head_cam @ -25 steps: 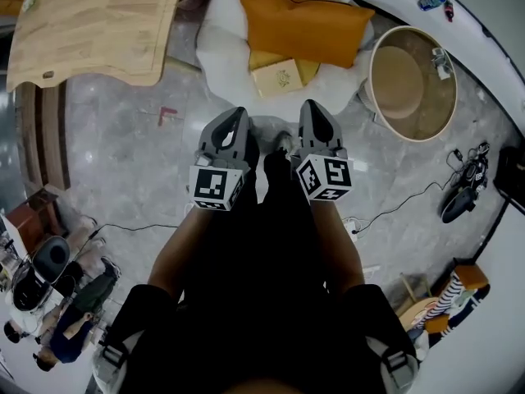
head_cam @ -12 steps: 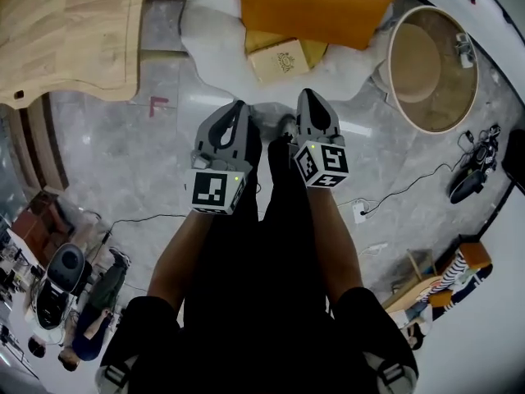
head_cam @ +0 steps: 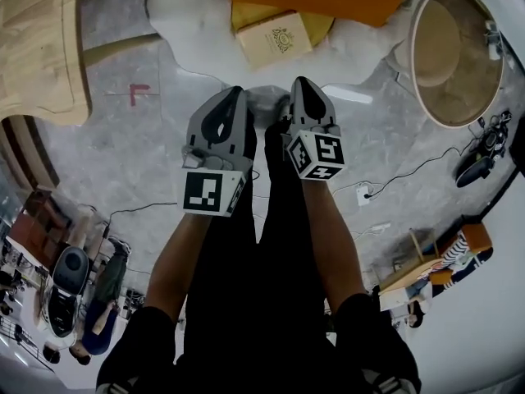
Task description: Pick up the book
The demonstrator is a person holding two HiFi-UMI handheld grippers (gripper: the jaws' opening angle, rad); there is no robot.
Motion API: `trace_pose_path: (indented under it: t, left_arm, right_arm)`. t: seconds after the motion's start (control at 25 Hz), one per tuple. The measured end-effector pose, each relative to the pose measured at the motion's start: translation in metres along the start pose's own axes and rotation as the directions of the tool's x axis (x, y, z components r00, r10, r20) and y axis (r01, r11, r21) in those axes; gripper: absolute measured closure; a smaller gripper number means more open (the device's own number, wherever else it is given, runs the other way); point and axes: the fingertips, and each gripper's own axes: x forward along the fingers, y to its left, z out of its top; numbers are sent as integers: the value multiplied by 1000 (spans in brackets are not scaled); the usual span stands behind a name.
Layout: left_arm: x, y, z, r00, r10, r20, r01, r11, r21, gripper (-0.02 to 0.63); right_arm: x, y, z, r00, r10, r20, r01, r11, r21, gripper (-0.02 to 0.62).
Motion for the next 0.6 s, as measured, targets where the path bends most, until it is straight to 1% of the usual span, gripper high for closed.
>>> trace_pose_path:
  t: [0.32,0.48,0.6]
  left_arm:
    - [41,9,-51,1000,5,-14,-6,999,-39,600]
    - [55,17,-76,999,1,-36,-3,999,-43,600]
    - [68,22,-93,999,-2,-41,0,999,-53,600]
  right_arm:
    - [36,-31,-50,998,-29,-50,30,999,24,591]
    - [60,-53,-83,994,-43,-101,49,997,59,589]
    - [85,-69,-116,988,-31,-154,43,996,75,589]
